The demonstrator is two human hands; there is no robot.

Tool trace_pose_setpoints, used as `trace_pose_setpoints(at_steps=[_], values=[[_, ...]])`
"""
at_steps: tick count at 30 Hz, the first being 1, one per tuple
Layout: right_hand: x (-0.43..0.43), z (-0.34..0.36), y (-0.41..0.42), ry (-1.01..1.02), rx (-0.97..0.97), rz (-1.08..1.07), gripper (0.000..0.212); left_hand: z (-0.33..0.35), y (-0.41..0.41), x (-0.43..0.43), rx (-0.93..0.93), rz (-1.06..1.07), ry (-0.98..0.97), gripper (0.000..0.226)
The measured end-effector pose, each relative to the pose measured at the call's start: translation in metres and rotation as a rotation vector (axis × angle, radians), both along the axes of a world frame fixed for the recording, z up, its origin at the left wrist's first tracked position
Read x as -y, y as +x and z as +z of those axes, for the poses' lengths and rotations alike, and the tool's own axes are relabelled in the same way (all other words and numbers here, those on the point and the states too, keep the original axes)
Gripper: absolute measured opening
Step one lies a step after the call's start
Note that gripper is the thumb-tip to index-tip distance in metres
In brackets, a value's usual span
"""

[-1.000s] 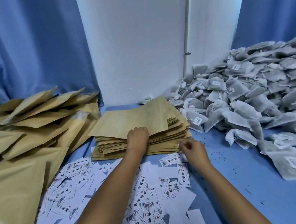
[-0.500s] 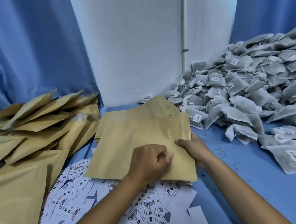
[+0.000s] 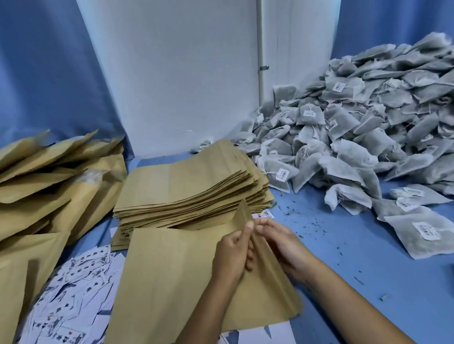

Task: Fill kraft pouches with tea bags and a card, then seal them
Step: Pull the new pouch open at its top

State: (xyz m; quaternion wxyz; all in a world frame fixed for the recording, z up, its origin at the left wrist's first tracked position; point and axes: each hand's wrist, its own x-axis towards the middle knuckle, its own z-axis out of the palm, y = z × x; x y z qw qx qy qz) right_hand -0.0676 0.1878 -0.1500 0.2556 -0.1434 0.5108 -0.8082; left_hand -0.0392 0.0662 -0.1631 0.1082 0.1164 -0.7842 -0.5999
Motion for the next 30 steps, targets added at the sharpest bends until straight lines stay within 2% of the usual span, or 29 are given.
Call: trace_pose_setpoints(at_steps=[2, 4, 8, 21, 24, 28, 30], values=[[0.004, -0.006, -0.002, 0.109, -0.165, -0.043, 0.008, 0.001, -0.002, 0.005, -0.015, -0.025, 0.047, 0.051], [0.005, -0.008, -0.005, 0.112, -0.219, -0.023, 0.012, 0.0, -0.002, 0.007, -0.019, -0.054, 0.096, 0.048], [0.004, -0.008, -0.006, 0.071, -0.202, 0.012, 0.027, 0.002, -0.004, 0.008, -0.011, -0.087, 0.143, 0.041], [-0.002, -0.01, -0.006, 0.019, -0.099, 0.08, 0.017, -0.003, -0.001, 0.005, -0.007, -0.011, 0.134, 0.046], [-0.001, -0.009, -0.005, 0.161, -0.144, 0.014, 0.008, -0.005, 0.0, 0.004, -0.024, 0.06, 0.131, 0.047], [-0.002, -0.001, -0.003, 0.398, -0.41, -0.048, 0.018, -0.005, 0.001, 0.004, -0.047, 0.123, 0.087, 0.042], [-0.002, 0.002, 0.001, 0.557, -0.524, -0.03, 0.014, -0.004, 0.002, 0.004, -0.051, 0.139, 0.03, 0.039]])
